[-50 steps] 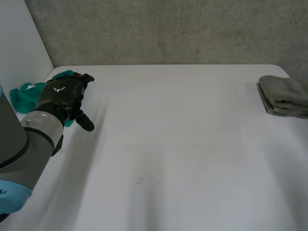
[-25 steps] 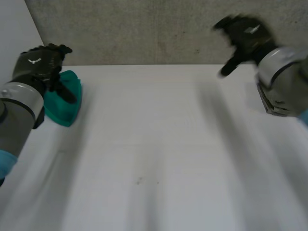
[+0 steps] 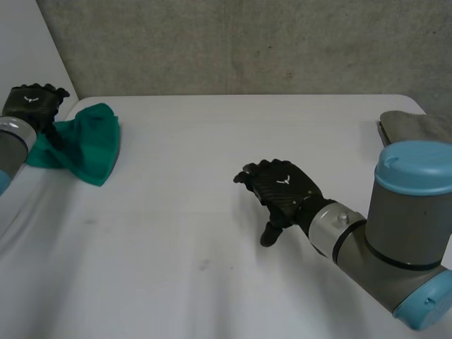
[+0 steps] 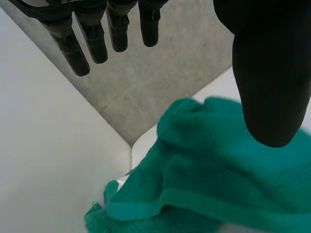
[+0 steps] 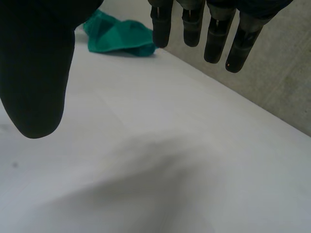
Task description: Fold the laundry.
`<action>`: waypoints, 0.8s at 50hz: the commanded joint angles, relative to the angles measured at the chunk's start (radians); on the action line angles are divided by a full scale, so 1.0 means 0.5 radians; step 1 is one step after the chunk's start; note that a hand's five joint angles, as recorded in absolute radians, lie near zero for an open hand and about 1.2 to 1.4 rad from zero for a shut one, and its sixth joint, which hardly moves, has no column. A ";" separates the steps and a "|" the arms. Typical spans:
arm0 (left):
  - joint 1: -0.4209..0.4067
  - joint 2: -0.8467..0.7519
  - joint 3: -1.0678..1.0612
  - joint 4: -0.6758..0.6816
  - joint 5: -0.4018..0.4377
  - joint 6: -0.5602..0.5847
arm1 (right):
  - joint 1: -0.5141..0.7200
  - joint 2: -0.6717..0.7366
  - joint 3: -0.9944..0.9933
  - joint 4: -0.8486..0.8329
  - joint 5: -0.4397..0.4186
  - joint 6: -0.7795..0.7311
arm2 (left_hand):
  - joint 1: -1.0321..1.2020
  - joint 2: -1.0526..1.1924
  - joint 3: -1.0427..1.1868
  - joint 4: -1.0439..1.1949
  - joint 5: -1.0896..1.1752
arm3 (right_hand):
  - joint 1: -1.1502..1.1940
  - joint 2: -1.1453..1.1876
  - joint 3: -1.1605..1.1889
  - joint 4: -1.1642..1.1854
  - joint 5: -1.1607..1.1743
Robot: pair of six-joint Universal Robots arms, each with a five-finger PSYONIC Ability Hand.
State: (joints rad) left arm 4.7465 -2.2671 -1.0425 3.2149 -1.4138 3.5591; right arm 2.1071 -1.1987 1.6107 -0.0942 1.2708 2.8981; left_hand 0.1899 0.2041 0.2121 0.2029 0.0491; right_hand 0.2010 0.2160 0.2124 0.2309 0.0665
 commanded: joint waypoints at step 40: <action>-0.409 -0.194 0.260 -0.052 -0.023 0.080 | -0.075 -0.115 0.043 -0.088 0.081 -0.157 | 2.413 2.384 2.368 2.387 2.345 | -0.053 -0.083 -0.076 -0.113 -0.133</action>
State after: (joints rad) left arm 4.6329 -2.6082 -0.6865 3.2338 -1.4093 3.6961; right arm 2.0952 -1.2144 1.6475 -0.1393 1.3095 2.8178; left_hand 1.1461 1.1904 1.1870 1.1948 0.9639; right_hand 0.2010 0.2160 0.2124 0.2309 0.0665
